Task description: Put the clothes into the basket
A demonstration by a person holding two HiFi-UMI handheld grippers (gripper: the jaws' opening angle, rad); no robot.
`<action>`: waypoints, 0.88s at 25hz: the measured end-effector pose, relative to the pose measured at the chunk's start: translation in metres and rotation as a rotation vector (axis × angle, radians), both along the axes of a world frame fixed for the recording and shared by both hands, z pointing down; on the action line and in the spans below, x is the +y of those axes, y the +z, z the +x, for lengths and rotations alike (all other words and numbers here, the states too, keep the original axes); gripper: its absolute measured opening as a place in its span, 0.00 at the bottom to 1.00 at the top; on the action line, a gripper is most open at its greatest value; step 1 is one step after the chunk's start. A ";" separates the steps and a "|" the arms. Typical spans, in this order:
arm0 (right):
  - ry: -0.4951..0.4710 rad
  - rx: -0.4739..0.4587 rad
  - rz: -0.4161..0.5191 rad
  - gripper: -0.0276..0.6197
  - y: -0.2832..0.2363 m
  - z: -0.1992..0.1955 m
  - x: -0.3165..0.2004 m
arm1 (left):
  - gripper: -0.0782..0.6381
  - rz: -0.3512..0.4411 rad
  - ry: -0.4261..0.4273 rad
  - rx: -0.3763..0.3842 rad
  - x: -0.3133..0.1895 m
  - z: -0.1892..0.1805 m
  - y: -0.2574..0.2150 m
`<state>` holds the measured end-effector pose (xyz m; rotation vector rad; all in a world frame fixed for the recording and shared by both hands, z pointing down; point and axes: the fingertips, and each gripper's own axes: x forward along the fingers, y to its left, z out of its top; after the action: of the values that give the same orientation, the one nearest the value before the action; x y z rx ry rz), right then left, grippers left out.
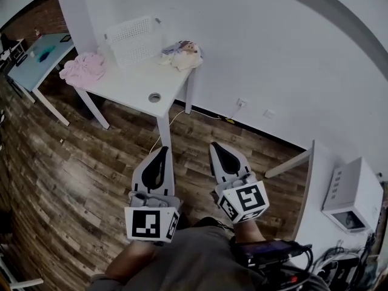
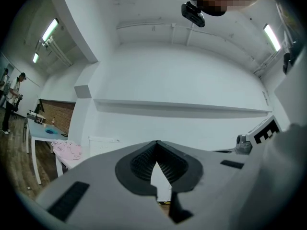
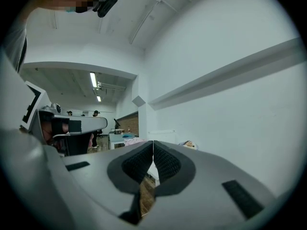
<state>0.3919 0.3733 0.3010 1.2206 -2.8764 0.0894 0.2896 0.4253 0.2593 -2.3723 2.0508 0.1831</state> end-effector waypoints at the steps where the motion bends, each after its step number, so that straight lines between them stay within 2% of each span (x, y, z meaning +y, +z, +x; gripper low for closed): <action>1: 0.002 0.003 0.000 0.05 0.000 0.000 -0.003 | 0.12 -0.004 0.003 0.003 -0.004 0.000 0.002; 11: 0.020 0.014 -0.035 0.05 0.022 0.014 -0.060 | 0.12 -0.098 -0.019 -0.003 -0.055 0.006 0.032; 22: -0.068 -0.006 -0.065 0.05 0.043 0.011 -0.179 | 0.12 -0.178 -0.086 -0.061 -0.169 0.019 0.048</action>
<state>0.4032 0.1943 0.3439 1.1122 -2.8924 0.1849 0.3081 0.2566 0.3072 -2.3449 2.2213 -0.0740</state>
